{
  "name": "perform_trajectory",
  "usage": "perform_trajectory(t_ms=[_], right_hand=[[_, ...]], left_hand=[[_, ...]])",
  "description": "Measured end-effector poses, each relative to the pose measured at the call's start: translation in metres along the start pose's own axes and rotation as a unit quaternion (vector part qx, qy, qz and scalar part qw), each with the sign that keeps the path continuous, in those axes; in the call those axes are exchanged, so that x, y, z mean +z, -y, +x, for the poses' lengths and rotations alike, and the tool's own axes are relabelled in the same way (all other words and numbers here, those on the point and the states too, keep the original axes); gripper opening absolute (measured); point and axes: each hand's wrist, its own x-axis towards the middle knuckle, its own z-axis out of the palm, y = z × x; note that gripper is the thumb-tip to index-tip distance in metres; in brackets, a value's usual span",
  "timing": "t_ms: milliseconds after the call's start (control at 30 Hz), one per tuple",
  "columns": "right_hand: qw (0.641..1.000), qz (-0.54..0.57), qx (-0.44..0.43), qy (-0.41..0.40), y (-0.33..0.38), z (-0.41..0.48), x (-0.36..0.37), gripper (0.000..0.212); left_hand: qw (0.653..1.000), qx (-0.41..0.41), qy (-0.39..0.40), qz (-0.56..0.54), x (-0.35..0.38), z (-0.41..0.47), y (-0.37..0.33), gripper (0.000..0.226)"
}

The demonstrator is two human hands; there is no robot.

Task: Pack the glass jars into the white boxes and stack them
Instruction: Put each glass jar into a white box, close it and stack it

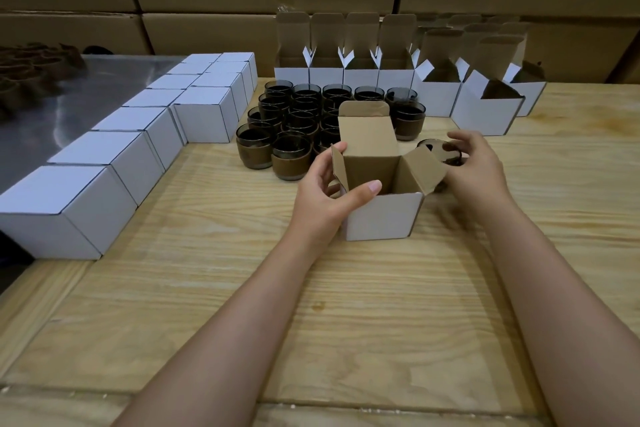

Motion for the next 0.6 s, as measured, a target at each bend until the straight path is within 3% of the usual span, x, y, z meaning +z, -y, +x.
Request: perform_trajectory(t_ms=[167, 333, 467, 600], right_hand=[[0.994, 0.106, -0.016, 0.008, 0.026, 0.003, -0.021, 0.063], [0.966, 0.202, -0.135, 0.088, 0.069, -0.007, -0.043, 0.041], [0.942, 0.191, -0.173, 0.216, 0.087, -0.021, -0.038, 0.048], [0.939, 0.11, -0.165, 0.279, 0.086, -0.026, -0.028, 0.049]], left_hand=[[1.0, -0.004, 0.004, -0.002, 0.0, 0.0, 0.001, 0.076], [1.0, -0.009, 0.011, 0.002, -0.001, -0.001, -0.001, 0.09], [1.0, -0.016, 0.01, 0.009, -0.002, -0.001, -0.002, 0.094], [1.0, -0.021, 0.005, 0.015, -0.002, -0.002, -0.003, 0.09]])
